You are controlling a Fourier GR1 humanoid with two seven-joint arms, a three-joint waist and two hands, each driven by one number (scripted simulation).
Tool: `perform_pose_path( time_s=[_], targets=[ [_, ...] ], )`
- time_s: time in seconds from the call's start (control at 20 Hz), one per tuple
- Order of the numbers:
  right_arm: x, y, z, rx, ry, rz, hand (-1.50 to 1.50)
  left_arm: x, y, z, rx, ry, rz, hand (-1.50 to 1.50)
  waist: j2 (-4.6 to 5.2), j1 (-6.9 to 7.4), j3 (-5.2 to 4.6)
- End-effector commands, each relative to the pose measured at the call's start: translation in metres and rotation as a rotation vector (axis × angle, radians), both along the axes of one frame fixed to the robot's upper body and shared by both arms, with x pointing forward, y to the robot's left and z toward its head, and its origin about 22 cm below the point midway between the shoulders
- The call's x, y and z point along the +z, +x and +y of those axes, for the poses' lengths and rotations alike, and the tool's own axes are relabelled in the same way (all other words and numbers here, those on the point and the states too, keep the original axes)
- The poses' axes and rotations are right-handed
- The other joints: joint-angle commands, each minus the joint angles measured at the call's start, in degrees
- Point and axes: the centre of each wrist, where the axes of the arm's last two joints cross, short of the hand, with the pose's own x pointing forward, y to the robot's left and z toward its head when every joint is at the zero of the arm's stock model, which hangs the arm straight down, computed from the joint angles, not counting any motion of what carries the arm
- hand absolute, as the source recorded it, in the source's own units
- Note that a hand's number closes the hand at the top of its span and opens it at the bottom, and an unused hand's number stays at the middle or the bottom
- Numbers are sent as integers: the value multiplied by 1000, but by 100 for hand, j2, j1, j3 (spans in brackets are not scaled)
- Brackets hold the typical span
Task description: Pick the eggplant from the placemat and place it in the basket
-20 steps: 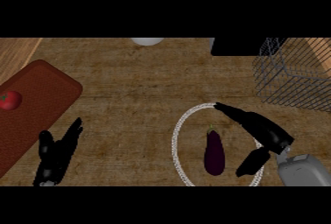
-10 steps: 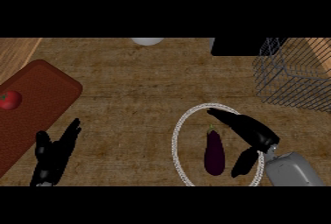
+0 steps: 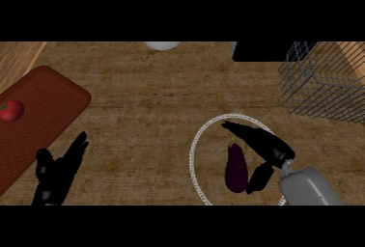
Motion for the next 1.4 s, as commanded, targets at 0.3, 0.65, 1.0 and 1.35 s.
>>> perform_pose_path(
  time_s=[0.3,0.65,1.0,1.35],
  targets=[
    [-3,-6,8,46,0,-40,150,-10,1,-6,22,-5,119,0,33,-25,-57],
    [-22,-11,29,79,-53,-180,150,-22,-2,-14,40,-12,123,0,42,-16,-57],
    [-10,0,40,-183,-348,-178,150,-19,-14,1,26,1,124,0,17,-43,-74],
    [22,-15,98,-408,-473,-310,150,-25,-18,7,47,-35,122,0,14,-59,-67]
  ],
)
